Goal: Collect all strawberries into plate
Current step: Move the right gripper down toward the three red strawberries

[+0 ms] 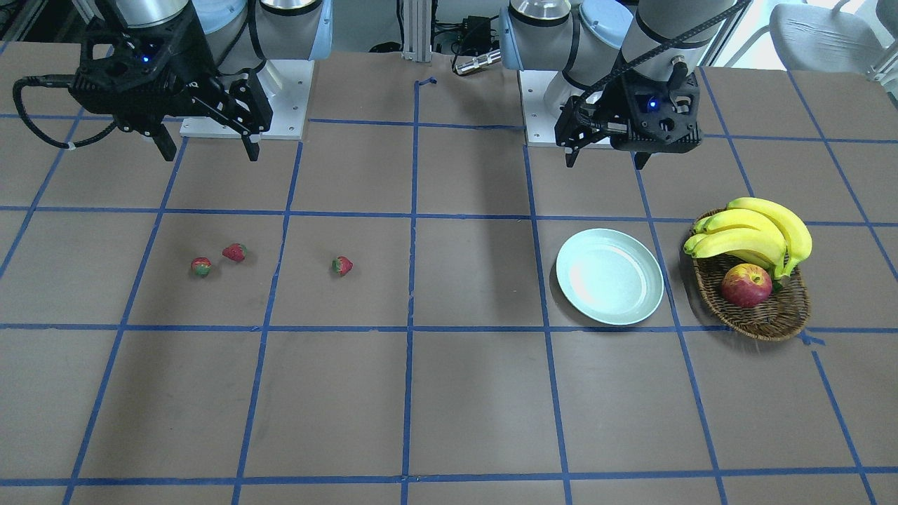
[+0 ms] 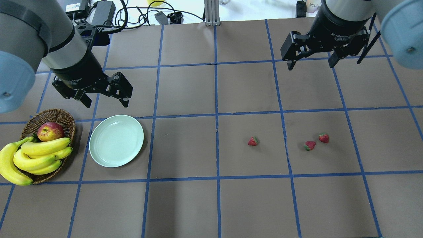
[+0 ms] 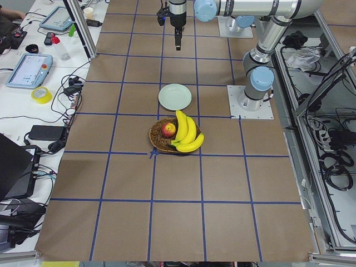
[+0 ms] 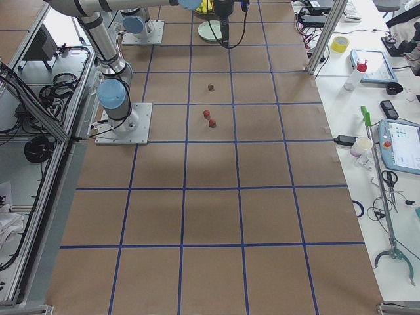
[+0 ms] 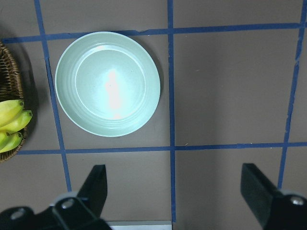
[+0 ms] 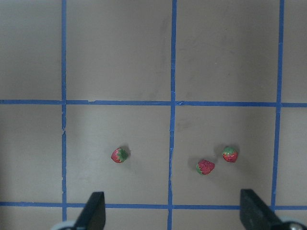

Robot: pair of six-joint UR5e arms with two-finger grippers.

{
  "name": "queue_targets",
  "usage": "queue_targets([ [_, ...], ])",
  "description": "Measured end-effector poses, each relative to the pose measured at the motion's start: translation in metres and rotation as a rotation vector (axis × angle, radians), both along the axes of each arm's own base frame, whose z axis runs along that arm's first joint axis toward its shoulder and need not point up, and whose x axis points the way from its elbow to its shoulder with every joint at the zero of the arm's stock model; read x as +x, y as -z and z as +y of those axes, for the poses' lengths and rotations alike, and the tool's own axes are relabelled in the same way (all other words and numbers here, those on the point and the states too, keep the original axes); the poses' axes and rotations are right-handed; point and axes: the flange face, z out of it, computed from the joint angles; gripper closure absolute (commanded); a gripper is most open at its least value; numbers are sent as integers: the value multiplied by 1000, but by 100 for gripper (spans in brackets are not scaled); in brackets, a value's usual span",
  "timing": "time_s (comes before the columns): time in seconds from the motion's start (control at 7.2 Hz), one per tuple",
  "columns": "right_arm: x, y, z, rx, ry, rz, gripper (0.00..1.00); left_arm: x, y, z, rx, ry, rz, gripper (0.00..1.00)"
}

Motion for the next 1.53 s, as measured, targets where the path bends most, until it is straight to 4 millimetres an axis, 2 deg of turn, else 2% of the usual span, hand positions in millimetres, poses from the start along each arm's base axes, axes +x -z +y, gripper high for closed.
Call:
queue_targets([
  [1.11,0,5,0,9,0,-3,0,-1,2,-3,-5,2,1,0],
  [1.25,1,14,-2,28,1,-5,0,0,3,-4,-4,2,1,0],
  [1.39,5,35,-8,70,20,-12,0,-1,3,-4,-3,2,1,0],
  [1.53,18,66,-18,117,59,-30,0,0,4,-4,-3,2,0,0],
])
